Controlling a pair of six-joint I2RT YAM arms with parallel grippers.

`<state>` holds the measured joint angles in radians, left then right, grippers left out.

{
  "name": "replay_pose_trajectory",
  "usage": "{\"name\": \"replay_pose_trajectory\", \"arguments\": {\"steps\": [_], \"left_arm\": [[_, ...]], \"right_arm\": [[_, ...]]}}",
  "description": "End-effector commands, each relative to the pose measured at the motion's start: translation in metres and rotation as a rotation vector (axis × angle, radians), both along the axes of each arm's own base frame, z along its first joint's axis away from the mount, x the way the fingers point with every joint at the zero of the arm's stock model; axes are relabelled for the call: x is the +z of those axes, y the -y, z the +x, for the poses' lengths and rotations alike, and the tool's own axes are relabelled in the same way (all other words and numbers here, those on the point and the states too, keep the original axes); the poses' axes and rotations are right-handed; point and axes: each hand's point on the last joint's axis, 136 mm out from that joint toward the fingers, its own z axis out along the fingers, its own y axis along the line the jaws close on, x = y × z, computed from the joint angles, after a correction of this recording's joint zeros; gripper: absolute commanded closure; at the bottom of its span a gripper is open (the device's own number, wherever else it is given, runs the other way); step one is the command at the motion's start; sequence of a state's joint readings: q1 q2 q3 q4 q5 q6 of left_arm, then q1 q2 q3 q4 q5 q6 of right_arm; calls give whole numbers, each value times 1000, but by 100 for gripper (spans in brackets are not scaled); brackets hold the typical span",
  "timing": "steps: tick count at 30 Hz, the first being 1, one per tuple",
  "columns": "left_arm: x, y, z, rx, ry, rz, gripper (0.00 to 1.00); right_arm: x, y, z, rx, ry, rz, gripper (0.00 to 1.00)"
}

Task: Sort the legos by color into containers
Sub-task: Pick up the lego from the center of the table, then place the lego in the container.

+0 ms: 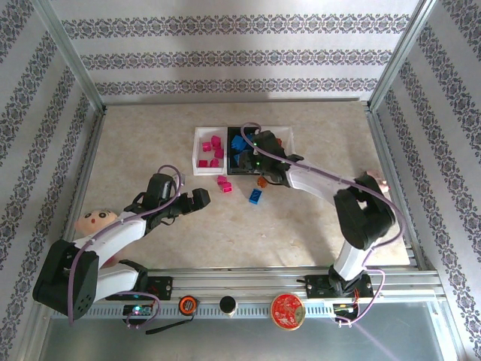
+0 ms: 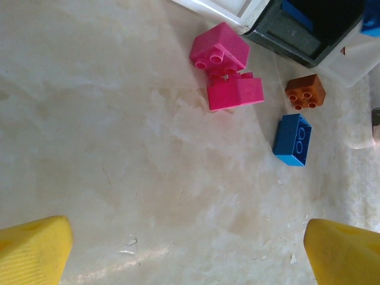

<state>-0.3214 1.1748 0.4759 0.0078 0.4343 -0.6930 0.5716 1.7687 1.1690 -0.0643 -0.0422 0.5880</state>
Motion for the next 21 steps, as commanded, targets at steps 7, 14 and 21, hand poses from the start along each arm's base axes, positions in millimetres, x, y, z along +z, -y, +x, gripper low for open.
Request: {"name": "replay_pose_trajectory", "arguments": {"steps": [7,14,21], "left_arm": [[12,11,15,-51,38,39,1],[12,41,29,-97,87,125,5],[-6,82,50,-125,168,294,13]], "right_arm": [[5,-1,51,-63,41,-46,34],[19,8,38,-88,68,-9,26],[10,38,-4,-130,56,21,26]]}}
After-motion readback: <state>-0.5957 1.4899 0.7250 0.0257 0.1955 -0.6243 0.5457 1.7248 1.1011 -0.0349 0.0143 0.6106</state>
